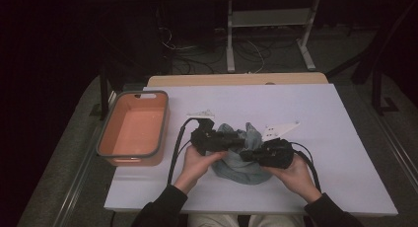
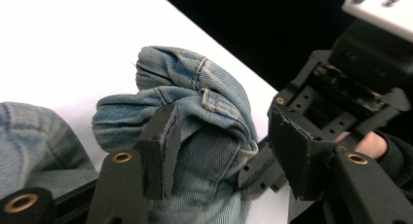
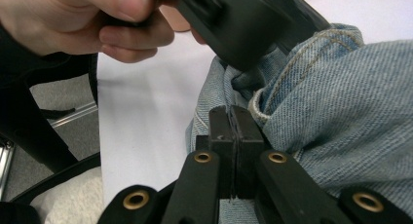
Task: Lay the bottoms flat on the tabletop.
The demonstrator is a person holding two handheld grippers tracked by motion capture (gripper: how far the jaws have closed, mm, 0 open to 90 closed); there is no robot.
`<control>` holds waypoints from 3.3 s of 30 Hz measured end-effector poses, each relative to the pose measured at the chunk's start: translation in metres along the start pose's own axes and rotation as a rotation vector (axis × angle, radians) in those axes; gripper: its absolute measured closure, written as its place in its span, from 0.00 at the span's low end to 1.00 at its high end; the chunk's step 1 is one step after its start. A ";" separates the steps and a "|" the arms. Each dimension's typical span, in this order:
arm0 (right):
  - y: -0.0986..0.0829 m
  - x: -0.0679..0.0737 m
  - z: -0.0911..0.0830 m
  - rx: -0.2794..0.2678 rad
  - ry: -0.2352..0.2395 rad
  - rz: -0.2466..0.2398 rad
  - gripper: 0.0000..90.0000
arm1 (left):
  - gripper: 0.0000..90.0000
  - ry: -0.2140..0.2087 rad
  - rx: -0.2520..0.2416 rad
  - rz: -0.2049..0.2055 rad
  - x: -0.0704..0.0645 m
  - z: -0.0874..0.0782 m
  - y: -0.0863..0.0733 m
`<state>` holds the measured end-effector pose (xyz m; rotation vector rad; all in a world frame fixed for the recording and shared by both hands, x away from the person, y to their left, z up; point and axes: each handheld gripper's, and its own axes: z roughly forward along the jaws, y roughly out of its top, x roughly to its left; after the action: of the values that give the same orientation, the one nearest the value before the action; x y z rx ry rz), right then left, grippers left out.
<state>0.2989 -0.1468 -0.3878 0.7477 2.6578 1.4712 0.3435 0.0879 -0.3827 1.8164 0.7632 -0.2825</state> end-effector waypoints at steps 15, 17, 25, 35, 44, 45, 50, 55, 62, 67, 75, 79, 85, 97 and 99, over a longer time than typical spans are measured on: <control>0.000 0.001 0.007 0.010 -0.022 -0.008 0.99 | 0.81 -0.071 0.049 -0.113 0.013 0.010 -0.003; 0.000 0.001 0.008 0.011 -0.027 -0.010 0.98 | 0.86 -0.075 0.043 -0.121 0.015 0.011 -0.003; 0.002 0.003 0.000 -0.020 -0.015 0.030 0.78 | 0.93 -0.039 0.009 -0.111 0.017 0.007 -0.002; -0.004 -0.001 -0.023 -0.102 -0.084 0.119 0.59 | 0.93 -0.027 -0.003 -0.107 0.019 0.005 -0.004; -0.006 -0.009 -0.018 -0.101 -0.111 0.184 0.50 | 0.93 -0.021 -0.006 -0.093 0.020 0.005 -0.005; -0.006 -0.008 -0.016 -0.096 -0.116 0.184 0.50 | 0.93 -0.019 -0.007 -0.092 0.019 0.006 -0.006; -0.004 -0.005 -0.008 -0.051 -0.121 0.190 0.54 | 0.93 -0.002 -0.010 -0.070 0.013 0.008 -0.007; -0.004 -0.006 0.000 -0.013 -0.176 0.209 0.71 | 0.93 0.025 0.005 -0.043 0.009 0.011 -0.007; -0.006 -0.015 -0.002 -0.011 -0.126 0.252 0.92 | 0.93 0.027 -0.008 -0.034 0.010 0.010 -0.007; -0.004 -0.017 -0.009 -0.024 -0.087 0.250 0.94 | 0.94 0.002 -0.039 -0.055 0.014 0.003 -0.005; 0.007 -0.014 -0.029 -0.025 -0.086 0.194 0.95 | 0.94 0.006 -0.078 -0.061 0.017 -0.015 0.004; 0.006 -0.018 -0.043 -0.049 -0.084 0.207 0.98 | 0.94 0.022 -0.093 -0.064 0.018 -0.023 0.006; 0.000 -0.023 -0.054 -0.049 -0.081 0.230 0.98 | 0.94 0.030 -0.086 -0.069 0.020 -0.028 0.006; -0.012 -0.033 -0.073 -0.043 -0.093 0.275 0.98 | 0.94 0.032 -0.058 -0.080 0.022 -0.036 0.007; -0.016 -0.037 -0.077 -0.048 -0.099 0.287 0.98 | 0.94 0.029 -0.053 -0.082 0.023 -0.037 0.007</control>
<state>0.3068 -0.2299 -0.3658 1.2060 2.5156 1.5021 0.3590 0.1282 -0.3757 1.7454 0.8592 -0.2870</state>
